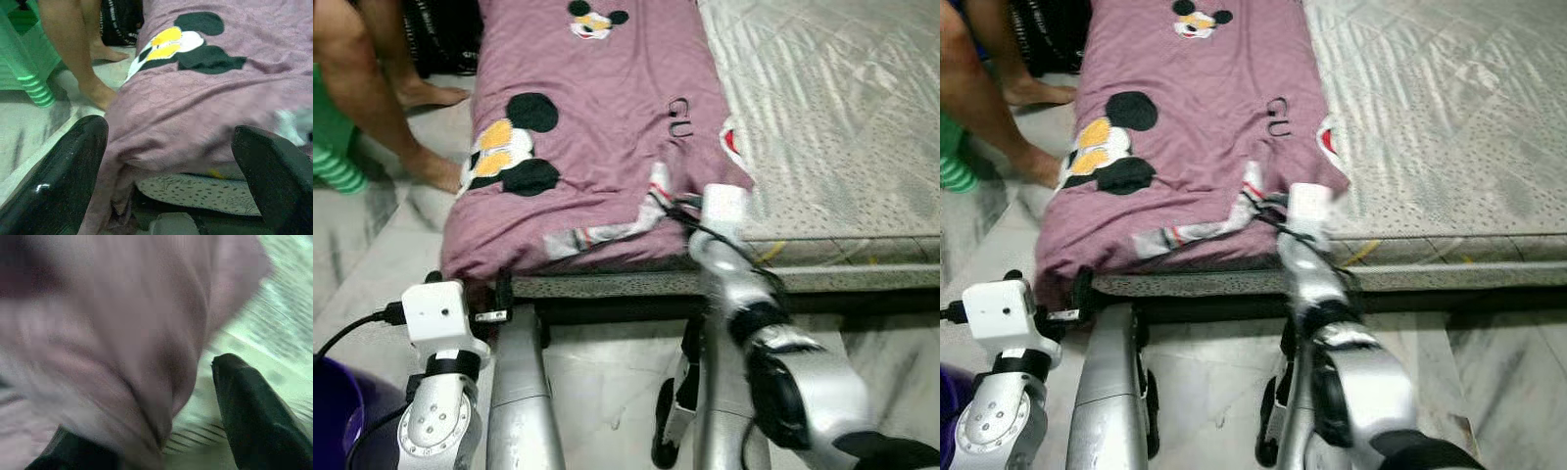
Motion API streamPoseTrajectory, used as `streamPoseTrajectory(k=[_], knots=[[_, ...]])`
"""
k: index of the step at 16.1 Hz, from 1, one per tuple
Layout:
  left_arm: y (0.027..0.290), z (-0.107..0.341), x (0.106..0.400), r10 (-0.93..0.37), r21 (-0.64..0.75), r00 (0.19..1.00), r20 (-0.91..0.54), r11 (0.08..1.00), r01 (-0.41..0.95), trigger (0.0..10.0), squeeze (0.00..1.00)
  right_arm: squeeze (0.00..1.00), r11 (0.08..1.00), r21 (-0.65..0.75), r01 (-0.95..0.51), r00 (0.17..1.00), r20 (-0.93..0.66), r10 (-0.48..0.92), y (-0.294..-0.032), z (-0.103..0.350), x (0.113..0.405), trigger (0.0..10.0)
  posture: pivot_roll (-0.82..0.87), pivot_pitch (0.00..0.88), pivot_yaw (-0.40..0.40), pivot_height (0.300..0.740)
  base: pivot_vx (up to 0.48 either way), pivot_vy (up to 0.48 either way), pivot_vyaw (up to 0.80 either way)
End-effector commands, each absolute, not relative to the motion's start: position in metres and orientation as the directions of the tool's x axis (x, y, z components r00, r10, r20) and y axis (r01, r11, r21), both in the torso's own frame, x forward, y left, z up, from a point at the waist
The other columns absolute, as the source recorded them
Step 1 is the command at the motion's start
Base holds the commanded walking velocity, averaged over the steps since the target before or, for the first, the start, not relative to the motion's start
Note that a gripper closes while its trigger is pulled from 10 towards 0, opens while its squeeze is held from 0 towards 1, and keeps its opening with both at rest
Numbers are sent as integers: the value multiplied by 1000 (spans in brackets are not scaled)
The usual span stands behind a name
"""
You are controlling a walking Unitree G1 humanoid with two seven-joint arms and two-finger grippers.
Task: Clean up the room
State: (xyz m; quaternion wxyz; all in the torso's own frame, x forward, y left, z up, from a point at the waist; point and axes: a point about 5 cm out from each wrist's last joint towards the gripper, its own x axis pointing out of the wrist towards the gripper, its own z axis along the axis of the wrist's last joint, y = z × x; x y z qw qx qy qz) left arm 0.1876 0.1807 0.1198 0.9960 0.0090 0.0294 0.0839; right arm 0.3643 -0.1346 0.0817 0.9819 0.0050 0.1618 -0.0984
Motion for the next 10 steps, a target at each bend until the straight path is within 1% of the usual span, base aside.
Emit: streamPoseTrajectory(k=[1, 2, 3, 4, 5, 6, 7, 10], knots=[[185, 115, 185, 183, 31, 979, -85, 983, -181, 10000, 0, 0, 952, -46, 302, 887, -352, -298, -164, 71, 356, 0, 146, 222, -45, 538, 0, 0, 0], [185, 115, 187, 183, 29, 979, -86, 983, -182, 10000, 0, 0, 938, -73, 338, 872, -351, -342, -182, 65, 348, 0, 140, 216, -44, 538, 0, 0, 0], [185, 114, 190, 182, 27, 980, -86, 983, -180, 10000, 0, 0, 923, -121, 366, 858, -340, -385, -206, 60, 336, 0, 130, 208, -40, 538, 0, 0, 0], [185, 114, 190, 181, 26, 980, -85, 983, -179, 10000, 0, 0, 917, -134, 375, 853, -339, -398, -212, 58, 331, 0, 130, 208, -40, 538, 0, 0, 0], [186, 113, 192, 179, 24, 980, -85, 984, -177, 10000, 0, 0, 905, -167, 392, 834, -350, -426, -229, 53, 317, 0, 118, 200, -37, 538, 0, 0, 0], [185, 113, 193, 172, 24, 981, -84, 985, -171, 10000, 0, 0, 897, -198, 395, 817, -371, -442, -241, 48, 299, 5333, 108, 193, -33, 538, 0, 0, 0], [185, 113, 195, 167, 24, 982, -84, 986, -166, 10000, 0, 0, 893, -219, 393, 802, -394, -449, -247, 44, 283, 10000, 101, 188, -30, 538, 0, 0, 0], [183, 113, 204, 141, 17, 987, -73, 990, -140, 10000, 0, 0, 892, -306, 334, 774, -452, -445, -260, 38, 236, 10000, 74, 172, -18, 538, 0, 0, 0]])
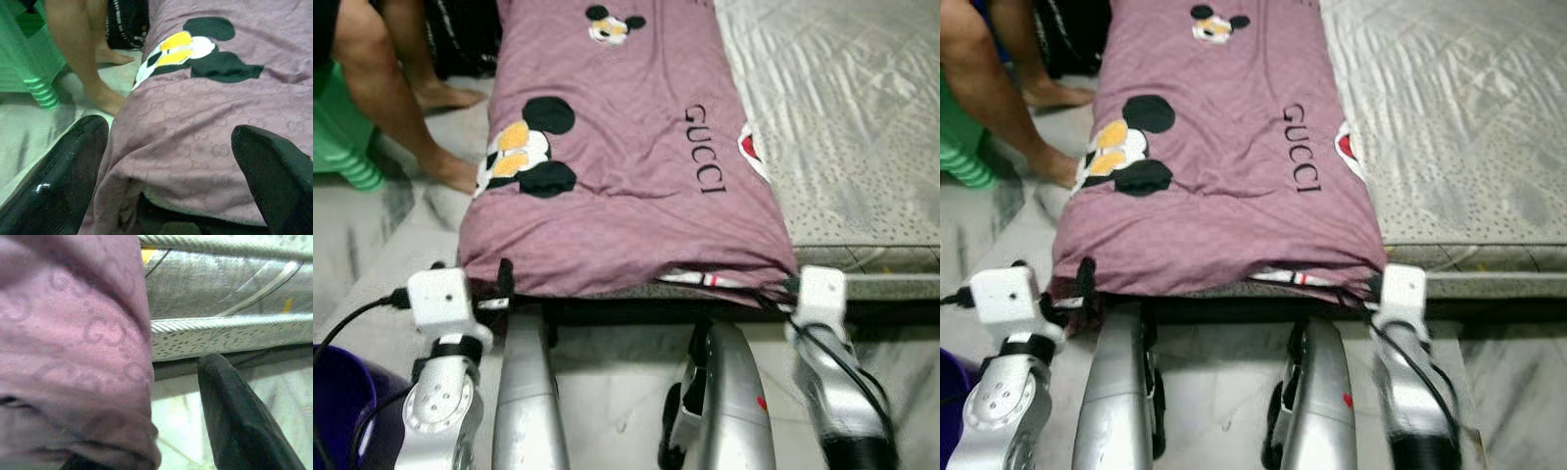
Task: Clean up the room
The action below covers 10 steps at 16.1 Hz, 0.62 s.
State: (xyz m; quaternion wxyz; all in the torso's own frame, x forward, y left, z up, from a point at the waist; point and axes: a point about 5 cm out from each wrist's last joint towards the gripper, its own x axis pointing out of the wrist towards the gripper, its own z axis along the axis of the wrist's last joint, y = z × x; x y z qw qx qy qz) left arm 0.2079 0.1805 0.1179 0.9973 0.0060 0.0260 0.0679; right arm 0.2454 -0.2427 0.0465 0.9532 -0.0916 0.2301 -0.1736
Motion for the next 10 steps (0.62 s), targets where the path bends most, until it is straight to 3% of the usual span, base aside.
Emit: streamPoseTrajectory(k=[1, 2, 5, 7, 10], knots=[[183, 113, 208, 134, 17, 989, -69, 991, -133, 10000, 0, 176, 884, -344, 316, 750, -480, -455, -266, 34, 217, 10000, 65, 165, -14, 538, 0, 0, 0], [183, 113, 211, 132, 15, 989, -67, 991, -131, 10000, 0, 1000, 881, -360, 306, 739, -493, -459, -270, 35, 206, 10000, 58, 159, -12, 538, 0, 0, 0], [183, 112, 216, 123, 14, 990, -65, 992, -122, 10000, 0, 1000, 903, -360, 234, 739, -537, -406, -266, 39, 187, 10000, 39, 148, -4, 538, 0, 0, 0], [181, 112, 222, 106, 10, 993, -58, 994, -106, 10000, 0, 1000, 953, -301, 31, 689, -684, -239, -253, 23, 165, 10000, 34, 136, 0, 538, 0, 0, 0], [181, 113, 227, 102, 9, 994, -50, 995, -102, 10000, 0, 1000, 929, -369, 41, 697, -655, -291, -270, 28, 166, 10000, 30, 123, 2, 538, 0, 0, 0]])
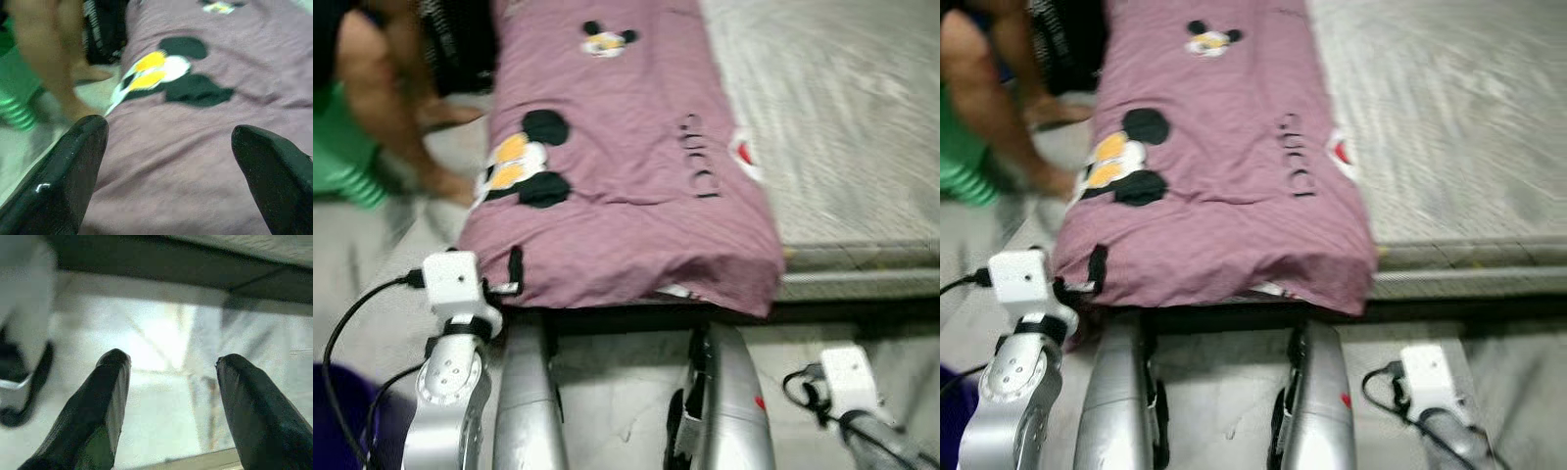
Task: Clean up the room
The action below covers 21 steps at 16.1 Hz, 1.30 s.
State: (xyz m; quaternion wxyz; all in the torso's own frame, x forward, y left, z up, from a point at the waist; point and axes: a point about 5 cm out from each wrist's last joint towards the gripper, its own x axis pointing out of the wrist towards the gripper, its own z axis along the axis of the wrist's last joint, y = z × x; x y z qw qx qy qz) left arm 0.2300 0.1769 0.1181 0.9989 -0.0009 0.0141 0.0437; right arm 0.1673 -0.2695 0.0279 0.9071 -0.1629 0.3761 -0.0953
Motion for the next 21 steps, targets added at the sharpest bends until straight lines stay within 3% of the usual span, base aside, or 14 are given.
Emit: streamPoseTrajectory(k=[1, 2, 3, 5, 8, 10, 11, 15, 16, 17, 19, 21], knots=[[183, 113, 228, 104, 8, 994, -45, 995, -104, 10000, 0, 1000, 910, -400, 110, 746, -572, -342, -280, 42, 179, 10000, 24, 114, 1, 538, 0, 0, 0], [183, 113, 230, 106, 7, 994, -41, 994, -105, 10000, 0, 1000, 912, -371, 179, 811, -469, -350, -281, 59, 198, 10000, 20, 109, 2, 538, 0, 0, 0], [182, 114, 233, 106, 2, 994, -30, 994, -106, 10000, 0, 1000, 955, -256, 150, 917, -324, -231, -257, 90, 231, 10000, 17, 101, 5, 538, 0, 0, 0], [180, 116, 236, 105, -5, 994, -19, 995, -105, 10000, 0, 1000, 981, -175, 84, 959, -255, -127, -231, 105, 254, 10000, 16, 94, 9, 538, 0, 0, 0], [178, 119, 243, 98, -8, 995, -2, 995, -98, 10000, 0, 1000, 997, 20, -79, 931, -355, 81, -173, 92, 294, 10000, 43, 86, 11, 538, 0, 0, 0], [180, 123, 243, 102, -3, 995, 12, 995, -102, 10000, 0, 1000, 987, 73, -144, 855, -493, 161, -155, 71, 295, 10000, 60, 84, 0, 538, 0, 0, 0], [185, 123, 242, 119, 3, 993, 16, 993, -119, 10000, 0, 1000, 988, 112, -106, 798, -583, 151, -161, 54, 285, 10000, 67, 83, -11, 538, 0, 0, 0], [184, 117, 238, 130, 1, 992, 5, 992, -130, 10000, 0, 1000, 991, 134, -10, 716, -691, 101, -185, 35, 269, 10000, 53, 80, -14, 538, 0, 0, 0], [182, 117, 240, 128, -2, 992, 4, 992, -128, 10000, 0, 1000, 989, 146, 10, 726, -682, 93, -186, 35, 271, 10000, 49, 76, -10, 538, 0, 0, 0], [181, 118, 244, 122, -6, 993, 10, 993, -122, 10000, 0, 1000, 985, 169, 25, 799, -596, 82, -183, 49, 284, 10000, 45, 69, -5, 538, 0, 0, 0], [183, 122, 250, 119, -4, 992, 30, 993, -119, 10000, 0, 1000, 1000, 12, -23, 915, -402, 26, -182, 80, 302, 10000, 40, 56, 1, 538, 0, 0, 0], [186, 124, 253, 129, -1, 991, 41, 992, -129, 10000, 0, 1000, 997, -68, 24, 953, -300, -43, -186, 96, 306, 10000, 35, 38, 4, 538, 0, 0, 0]])
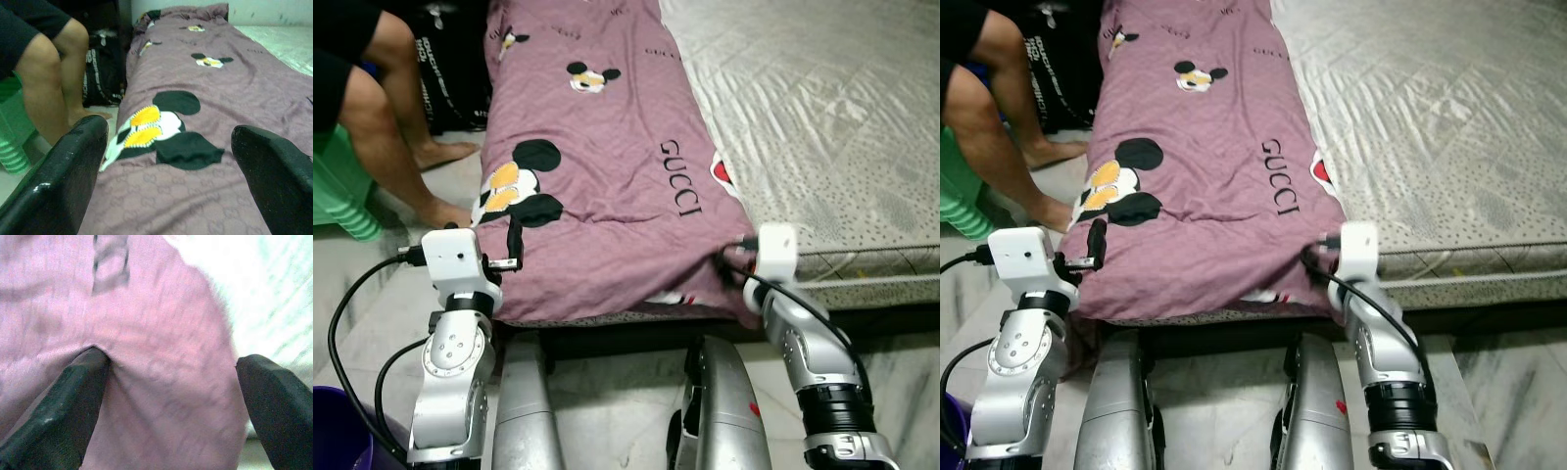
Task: Clean up the room
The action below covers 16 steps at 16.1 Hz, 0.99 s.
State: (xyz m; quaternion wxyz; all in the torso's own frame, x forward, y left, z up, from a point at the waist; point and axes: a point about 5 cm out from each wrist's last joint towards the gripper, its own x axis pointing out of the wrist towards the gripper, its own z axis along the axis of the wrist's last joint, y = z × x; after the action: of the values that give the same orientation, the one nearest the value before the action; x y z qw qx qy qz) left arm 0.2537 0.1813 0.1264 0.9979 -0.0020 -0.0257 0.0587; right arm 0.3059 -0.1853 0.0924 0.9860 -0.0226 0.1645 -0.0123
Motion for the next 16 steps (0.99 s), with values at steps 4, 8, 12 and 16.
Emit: streamPoseTrajectory(k=[4, 8, 12, 16], knots=[[189, 124, 256, 161, 5, 985, 59, 987, -161, 10000, 0, 1000, 977, -189, 103, 988, -95, -123, -191, 127, 311, 10000, 37, 6, -10, 538, 0, 0, 0], [190, 124, 255, 170, 3, 983, 64, 985, -170, 10000, 0, 1000, 989, -124, 81, 995, -46, -87, -188, 130, 312, 10000, 37, 0, -7, 538, 0, 0, 0], [186, 131, 262, 168, -30, 981, 102, 986, -166, 10000, 0, 1000, 998, 60, -35, 998, 49, 32, -156, 142, 311, 10000, 25, 0, 6, 538, 0, 0, 0], [186, 127, 264, 163, -35, 982, 92, 986, -161, 10000, 0, 0, 983, 145, -112, 989, 110, 97, -137, 150, 311, 10000, -2, 0, 41, 538, 0, 0, 0]])
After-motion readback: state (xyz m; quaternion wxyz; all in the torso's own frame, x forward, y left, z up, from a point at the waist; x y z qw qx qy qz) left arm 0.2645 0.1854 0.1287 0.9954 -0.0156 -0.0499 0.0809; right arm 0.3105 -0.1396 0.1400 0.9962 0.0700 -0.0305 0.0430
